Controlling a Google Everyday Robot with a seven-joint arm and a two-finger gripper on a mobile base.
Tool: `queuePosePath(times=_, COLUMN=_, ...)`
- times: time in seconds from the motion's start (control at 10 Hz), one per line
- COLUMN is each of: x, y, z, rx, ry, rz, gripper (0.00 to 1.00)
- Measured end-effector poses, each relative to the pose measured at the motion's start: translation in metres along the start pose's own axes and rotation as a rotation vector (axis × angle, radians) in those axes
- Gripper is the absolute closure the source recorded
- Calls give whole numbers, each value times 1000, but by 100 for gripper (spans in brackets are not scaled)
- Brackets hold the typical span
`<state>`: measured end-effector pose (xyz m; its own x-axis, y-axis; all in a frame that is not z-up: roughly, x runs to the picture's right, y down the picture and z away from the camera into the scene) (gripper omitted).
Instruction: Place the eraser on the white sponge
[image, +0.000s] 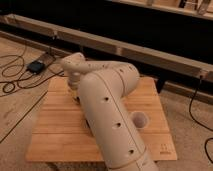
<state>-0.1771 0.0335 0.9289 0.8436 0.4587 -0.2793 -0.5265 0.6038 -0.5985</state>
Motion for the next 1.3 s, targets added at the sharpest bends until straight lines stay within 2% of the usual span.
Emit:
queuePosePath(times=0.2, x=15, y=-14, z=-15, rx=19, ry=-10, rz=29, gripper=100)
queuePosePath(times=0.5, x=39, y=-33, z=-19, rx=43, ry=-3, rz=72, gripper=100)
queuePosePath(times=1.0, x=42, y=-45, z=-14, rx=67, ry=-9, rz=72, gripper=98)
queuePosePath(times=1.3, x=42, y=-52, z=-11, rx=76, ry=-7, rz=69, gripper=72)
